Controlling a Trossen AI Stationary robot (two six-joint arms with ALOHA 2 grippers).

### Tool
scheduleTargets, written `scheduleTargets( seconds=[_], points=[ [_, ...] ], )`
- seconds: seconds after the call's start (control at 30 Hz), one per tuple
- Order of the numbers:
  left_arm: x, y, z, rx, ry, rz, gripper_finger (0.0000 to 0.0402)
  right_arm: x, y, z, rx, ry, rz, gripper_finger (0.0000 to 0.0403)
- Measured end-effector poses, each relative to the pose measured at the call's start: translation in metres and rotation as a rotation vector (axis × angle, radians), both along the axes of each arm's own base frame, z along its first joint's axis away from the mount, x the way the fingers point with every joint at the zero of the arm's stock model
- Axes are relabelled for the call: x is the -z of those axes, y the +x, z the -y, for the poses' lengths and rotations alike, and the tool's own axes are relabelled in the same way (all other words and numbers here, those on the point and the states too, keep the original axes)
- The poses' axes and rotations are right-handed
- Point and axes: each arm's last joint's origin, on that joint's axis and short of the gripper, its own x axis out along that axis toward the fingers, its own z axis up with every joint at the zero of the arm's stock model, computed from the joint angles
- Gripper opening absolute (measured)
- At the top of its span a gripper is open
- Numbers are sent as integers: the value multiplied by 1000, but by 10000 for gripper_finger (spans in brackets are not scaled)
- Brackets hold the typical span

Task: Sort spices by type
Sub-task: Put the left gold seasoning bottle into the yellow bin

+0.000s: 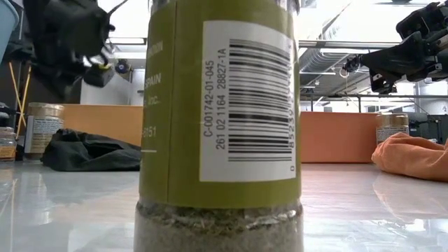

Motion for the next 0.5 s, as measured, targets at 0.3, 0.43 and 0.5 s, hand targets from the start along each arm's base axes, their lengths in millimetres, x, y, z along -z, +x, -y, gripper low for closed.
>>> scheduleTargets(
  seconds=[0.3, 0.43, 0.5],
  points=[
    [12, -14, -1, -85, -4, -31, 0, 0, 0, 0, 1, 0, 0, 0],
    [12, -13, -1, -89, -9, -22, 0, 0, 0, 0, 0, 0, 0, 0],
    [12, -13, 1, -85, -22, -29, 0, 0, 0, 0, 1, 0, 0, 0]
  ],
)
